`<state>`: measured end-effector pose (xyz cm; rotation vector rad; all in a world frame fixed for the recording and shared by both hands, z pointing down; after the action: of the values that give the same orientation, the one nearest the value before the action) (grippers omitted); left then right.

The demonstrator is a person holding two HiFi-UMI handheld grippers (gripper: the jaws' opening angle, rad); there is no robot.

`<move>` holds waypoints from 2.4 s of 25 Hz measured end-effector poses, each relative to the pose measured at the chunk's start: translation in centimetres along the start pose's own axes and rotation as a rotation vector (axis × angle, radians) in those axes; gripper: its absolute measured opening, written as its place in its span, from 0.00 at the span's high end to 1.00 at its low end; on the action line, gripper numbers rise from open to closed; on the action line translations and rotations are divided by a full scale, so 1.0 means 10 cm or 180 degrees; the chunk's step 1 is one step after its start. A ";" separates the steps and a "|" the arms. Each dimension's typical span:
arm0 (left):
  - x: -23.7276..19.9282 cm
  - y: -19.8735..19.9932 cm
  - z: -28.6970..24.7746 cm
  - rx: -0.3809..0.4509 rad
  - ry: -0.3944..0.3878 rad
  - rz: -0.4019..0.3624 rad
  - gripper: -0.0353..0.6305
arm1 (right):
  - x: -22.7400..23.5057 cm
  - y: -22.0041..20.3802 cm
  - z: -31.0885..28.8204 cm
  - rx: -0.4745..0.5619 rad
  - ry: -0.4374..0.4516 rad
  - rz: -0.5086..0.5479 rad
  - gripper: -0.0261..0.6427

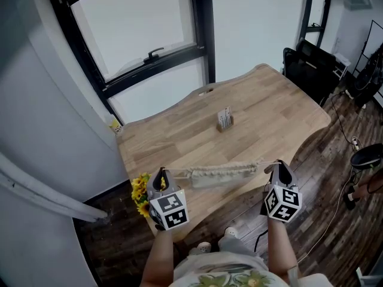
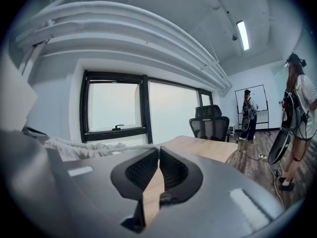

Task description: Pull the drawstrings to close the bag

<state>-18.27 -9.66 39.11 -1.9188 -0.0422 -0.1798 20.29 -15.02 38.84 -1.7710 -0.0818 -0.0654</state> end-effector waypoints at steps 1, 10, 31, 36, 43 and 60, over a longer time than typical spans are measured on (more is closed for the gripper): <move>-0.01 0.00 0.00 0.0000 0.0005 0.0004 0.93 | 0.01 0.00 0.00 -0.0007 -0.0004 -0.0010 0.94; -0.10 -0.08 -0.01 -0.0060 0.0067 0.0109 0.92 | 0.11 -0.06 0.00 -0.0029 -0.0033 -0.0179 0.94; -0.19 -0.17 -0.05 -0.0116 0.0020 0.0228 0.92 | 0.36 -0.01 0.01 0.0006 -0.0298 -0.0191 0.94; -0.21 -0.23 -0.06 -0.0137 0.0009 0.0328 0.92 | 0.43 -0.05 -0.03 -0.0029 -0.0353 -0.0307 0.94; -0.31 -0.22 -0.03 -0.0125 0.0072 0.0363 0.92 | 0.53 -0.01 -0.07 -0.0031 -0.0439 -0.0354 0.94; -0.39 -0.08 0.06 0.0028 -0.0010 0.0283 0.92 | 0.77 0.12 -0.12 0.0095 -0.0314 -0.0585 0.94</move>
<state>-22.19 -8.53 39.10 -1.9080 0.0401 -0.1166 28.02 -16.31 38.62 -1.7327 -0.3153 -0.1090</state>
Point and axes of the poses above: the fingertips, and each gripper's own axes: z backward along the fingers, x to its right, y out of its top, the point moved 3 cm from there along z, backward along the fingers, and after that the axes turned 7 degrees about -y, right-handed, at the moved point
